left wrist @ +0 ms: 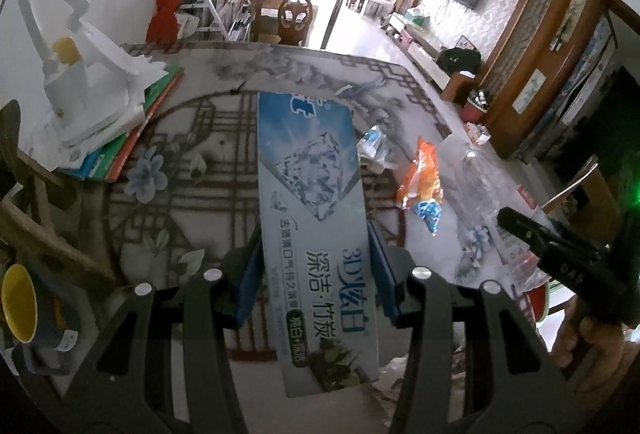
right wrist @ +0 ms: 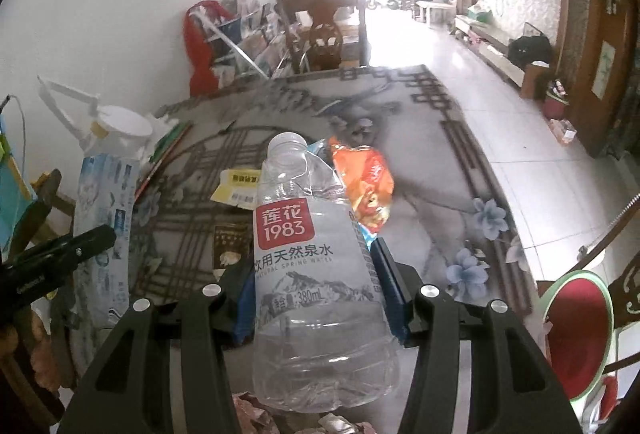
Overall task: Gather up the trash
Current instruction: 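Carry the toothpaste box and water bottle over the red bin with both grippers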
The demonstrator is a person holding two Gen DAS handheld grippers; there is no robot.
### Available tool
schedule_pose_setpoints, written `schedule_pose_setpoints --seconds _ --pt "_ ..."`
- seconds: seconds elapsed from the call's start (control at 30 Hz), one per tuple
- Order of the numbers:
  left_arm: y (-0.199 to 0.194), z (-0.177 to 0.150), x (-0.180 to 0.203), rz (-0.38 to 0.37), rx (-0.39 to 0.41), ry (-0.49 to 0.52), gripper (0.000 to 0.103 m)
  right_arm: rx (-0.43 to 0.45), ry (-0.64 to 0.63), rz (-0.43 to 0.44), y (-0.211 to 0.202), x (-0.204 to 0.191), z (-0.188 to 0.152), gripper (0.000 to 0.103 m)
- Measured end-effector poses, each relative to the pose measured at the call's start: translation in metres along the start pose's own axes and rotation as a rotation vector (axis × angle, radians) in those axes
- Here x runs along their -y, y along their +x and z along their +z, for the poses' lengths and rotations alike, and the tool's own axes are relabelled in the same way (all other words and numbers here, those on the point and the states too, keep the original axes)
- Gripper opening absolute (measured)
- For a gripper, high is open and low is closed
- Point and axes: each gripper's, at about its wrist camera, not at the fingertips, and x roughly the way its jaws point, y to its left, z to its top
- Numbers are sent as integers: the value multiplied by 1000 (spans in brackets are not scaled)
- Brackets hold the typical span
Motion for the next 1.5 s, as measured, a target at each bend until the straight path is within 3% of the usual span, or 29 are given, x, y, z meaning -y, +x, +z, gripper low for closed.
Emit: schedule_pose_setpoints --seconds 0.83,1.13,1.5 --pt "8 -6 48 -46 -27 55 47 12 94 -33 -19 51 -17 50" --pt "15 -9 93 -53 -37 100 47 7 121 -39 -31 90 -26 50" --pt "36 -13 156 -65 -57 85 47 -21 130 -54 -44 158 -31 50"
